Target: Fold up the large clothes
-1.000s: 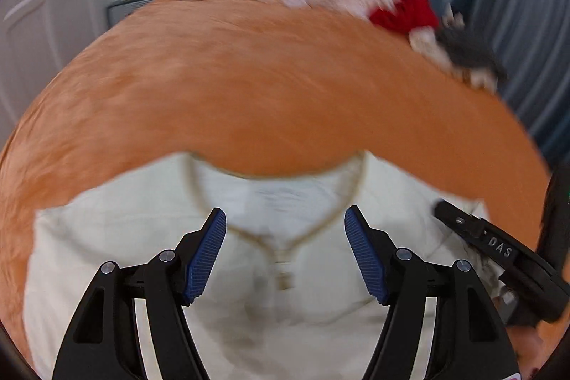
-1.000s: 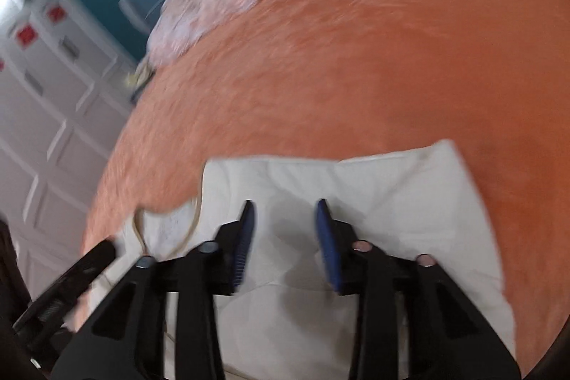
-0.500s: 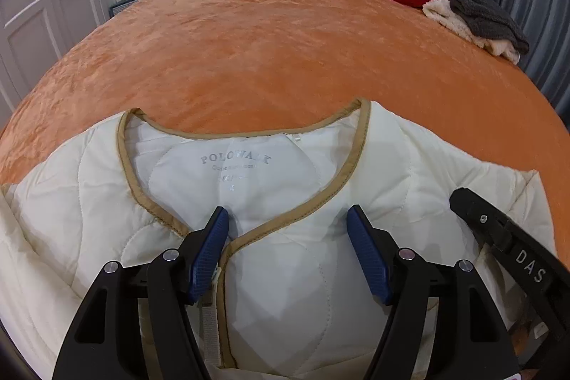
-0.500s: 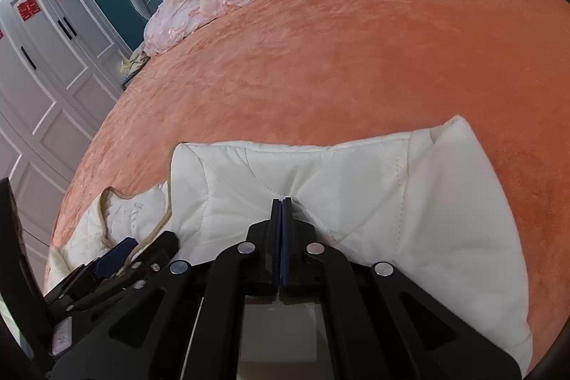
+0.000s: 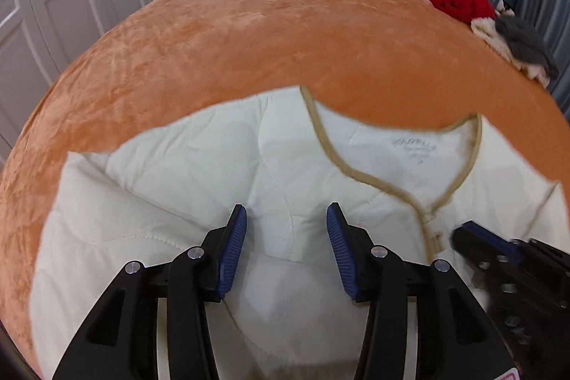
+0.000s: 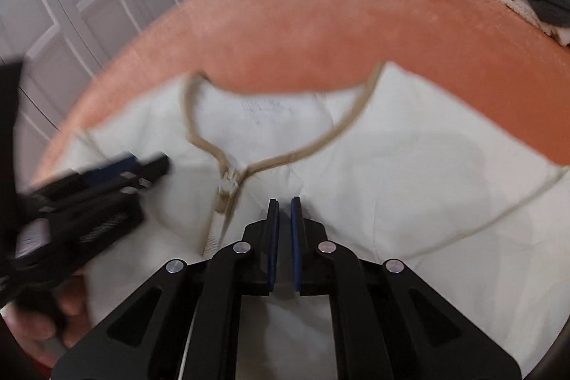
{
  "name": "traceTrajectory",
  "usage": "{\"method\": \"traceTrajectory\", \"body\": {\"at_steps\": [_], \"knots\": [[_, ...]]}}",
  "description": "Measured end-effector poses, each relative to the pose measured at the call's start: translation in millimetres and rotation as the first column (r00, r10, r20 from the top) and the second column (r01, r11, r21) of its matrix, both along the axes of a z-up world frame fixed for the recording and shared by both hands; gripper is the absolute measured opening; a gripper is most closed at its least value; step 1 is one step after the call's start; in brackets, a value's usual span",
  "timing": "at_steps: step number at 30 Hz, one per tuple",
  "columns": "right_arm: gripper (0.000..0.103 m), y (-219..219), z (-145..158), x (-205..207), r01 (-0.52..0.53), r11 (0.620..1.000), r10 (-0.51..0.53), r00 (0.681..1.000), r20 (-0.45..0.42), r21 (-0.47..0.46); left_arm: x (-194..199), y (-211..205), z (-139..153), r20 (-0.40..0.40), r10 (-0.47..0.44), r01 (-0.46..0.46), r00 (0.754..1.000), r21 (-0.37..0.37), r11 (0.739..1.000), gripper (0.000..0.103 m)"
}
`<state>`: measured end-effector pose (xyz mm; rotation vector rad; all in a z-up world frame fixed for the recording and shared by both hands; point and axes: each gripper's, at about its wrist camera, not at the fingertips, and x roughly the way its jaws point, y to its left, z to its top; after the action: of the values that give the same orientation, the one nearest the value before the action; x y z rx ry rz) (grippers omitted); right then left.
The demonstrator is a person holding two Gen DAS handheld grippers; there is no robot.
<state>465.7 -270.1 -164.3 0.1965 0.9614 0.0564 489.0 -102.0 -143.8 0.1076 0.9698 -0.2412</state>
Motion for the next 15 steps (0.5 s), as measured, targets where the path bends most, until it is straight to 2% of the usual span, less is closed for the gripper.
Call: {"method": "traceTrajectory", "body": {"at_steps": [4,7,11,13,15], "knots": [[0.001,-4,-3,1,0.037,0.999,-0.037,0.999,0.035,-0.001,-7,-10,-10,0.086,0.002,-0.008,0.996,0.062,0.998,0.049],[0.000,-1,-6,-3,0.060,0.998,-0.059,0.996,0.072,-0.023,-6,-9,-14,0.110,0.013,-0.020,0.994,0.064,0.998,0.052],[0.000,-9,-8,-6,0.094,0.995,-0.096,0.991,0.089,0.029,-3,-9,-15,0.115,0.026,-0.033,0.993,0.064,0.997,0.054],[0.000,-13,-2,-12,0.154,0.988,-0.152,0.984,0.097,-0.014,-4,-8,-11,0.106,0.038,-0.047,0.994,0.080,0.996,0.058],[0.005,-19,16,-38,0.279,0.957,-0.268,0.955,0.125,-0.083,-10,-2,-4,0.082,0.070,-0.078,0.994,0.094,0.993,0.058]]}}
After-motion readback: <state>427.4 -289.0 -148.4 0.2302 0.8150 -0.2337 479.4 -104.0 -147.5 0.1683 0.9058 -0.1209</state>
